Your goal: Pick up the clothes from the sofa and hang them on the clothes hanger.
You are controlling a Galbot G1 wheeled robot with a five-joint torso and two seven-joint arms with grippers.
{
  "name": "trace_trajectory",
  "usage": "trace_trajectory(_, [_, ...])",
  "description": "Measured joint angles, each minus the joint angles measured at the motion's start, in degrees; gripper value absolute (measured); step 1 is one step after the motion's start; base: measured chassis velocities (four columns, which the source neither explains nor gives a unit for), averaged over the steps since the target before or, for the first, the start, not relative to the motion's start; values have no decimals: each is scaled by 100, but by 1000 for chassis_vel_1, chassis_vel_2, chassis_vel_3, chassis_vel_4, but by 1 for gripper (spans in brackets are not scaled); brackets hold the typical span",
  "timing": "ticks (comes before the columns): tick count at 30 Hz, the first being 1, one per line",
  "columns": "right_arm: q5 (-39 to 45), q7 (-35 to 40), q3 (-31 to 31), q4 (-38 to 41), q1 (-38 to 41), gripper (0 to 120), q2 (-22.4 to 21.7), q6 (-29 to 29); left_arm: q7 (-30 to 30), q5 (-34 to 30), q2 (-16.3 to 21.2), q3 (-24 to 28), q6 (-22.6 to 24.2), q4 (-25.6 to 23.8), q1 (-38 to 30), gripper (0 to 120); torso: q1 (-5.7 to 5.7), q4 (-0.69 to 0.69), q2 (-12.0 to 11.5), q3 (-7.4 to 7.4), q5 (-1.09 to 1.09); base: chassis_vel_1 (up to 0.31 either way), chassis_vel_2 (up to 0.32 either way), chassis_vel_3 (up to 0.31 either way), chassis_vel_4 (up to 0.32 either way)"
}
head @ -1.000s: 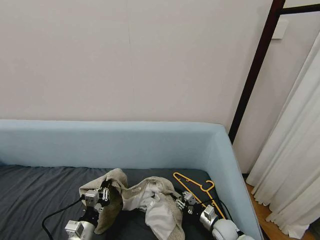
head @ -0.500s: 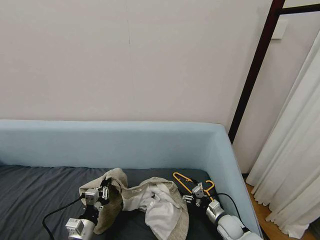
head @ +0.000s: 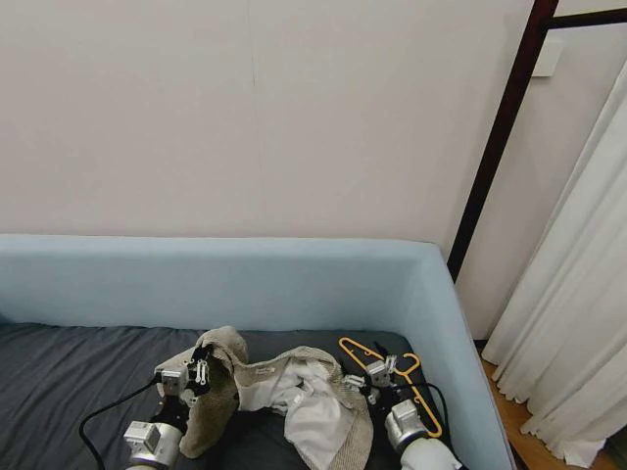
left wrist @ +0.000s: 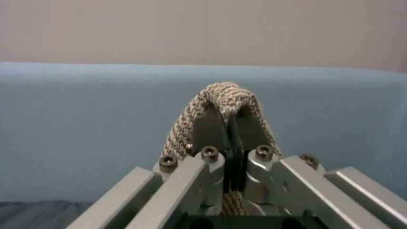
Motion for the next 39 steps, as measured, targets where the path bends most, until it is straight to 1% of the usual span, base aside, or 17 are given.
trace_trajectory(2, [-72,109,-97,15,3,100,16,-116,-3,-8,7,-2,4,-3,-4,0,0,0,0,0,0,0,0,0,0])
trace_trajectory(5, [-262,401,-494,-42,83,100,111,-435,-10,-28,29,-25,12,-27,-4,0,0,0,0,0,0,0,0,0,0])
trace_trajectory(7, [-323,457,-576,-100,112,100,143,-497,-11,-33,34,-38,12,-35,1,0,0,1,0,0,0,0,0,0,0])
trace_trajectory(11, [-614,689,-840,-449,238,100,330,-776,-13,-55,43,-76,13,-69,34,0,0,1,0,0,0,0,0,0,0])
trace_trajectory(13, [-821,915,-978,-790,329,100,553,-977,-15,-71,43,-93,13,-89,47,0,0,1,0,1,1,0,0,0,0])
trace_trajectory(16, [-1030,1262,-985,-1117,373,100,829,-1096,-18,-82,43,-96,12,-98,39,0,0,1,0,1,1,0,0,0,0])
trace_trajectory(20, [-1275,1584,-885,-1226,372,100,942,-1171,-20,-104,63,-96,11,-99,21,0,0,0,0,1,1,0,0,0,0])
trace_trajectory(22, [-1310,1728,-833,-1217,342,93,932,-1203,-22,-114,63,-96,11,-92,8,0,0,1,0,1,1,0,0,0,0])
trace_trajectory(23, [-1310,1728,-833,-1217,342,93,932,-1203,-22,-114,63,-96,11,-92,8,0,0,1,0,1,1,0,0,0,0])
trace_trajectory(27, [-1328,1868,-748,-1011,195,75,792,-1166,-23,-115,29,-70,8,-55,-24,0,0,0,0,1,1,0,0,0,0])
trace_trajectory(28, [-1328,1868,-748,-1011,195,75,792,-1166,-23,-115,29,-70,8,-55,-24,0,0,0,0,1,1,0,0,0,0])
trace_trajectory(31, [-1330,1876,-746,-799,76,63,652,-1110,-23,-113,16,-47,7,-29,-56,0,0,0,0,1,1,0,0,0,0])
trace_trajectory(32, [-1330,1876,-746,-799,76,63,652,-1110,-23,-113,16,-47,7,-29,-56,0,0,0,0,1,1,0,0,0,0])
trace_trajectory(33, [-1337,1843,-737,-748,43,54,596,-1067,-22,-111,9,-35,7,-18,-72,0,0,-1,0,1,1,0,0,0,0])
trace_trajectory(36, [-1344,1730,-655,-875,68,42,590,-947,-23,-109,-1,-19,7,-12,-87,0,0,0,0,1,1,0,0,0,0])
trace_trajectory(37, [-1344,1730,-655,-875,68,42,590,-947,-23,-109,-1,-19,7,-12,-87,0,0,0,0,1,1,0,0,0,0])
trace_trajectory(39, [-1326,1622,-598,-1020,133,32,618,-865,-23,-108,4,-16,7,-12,-88,0,0,0,0,1,2,0,0,0,0])
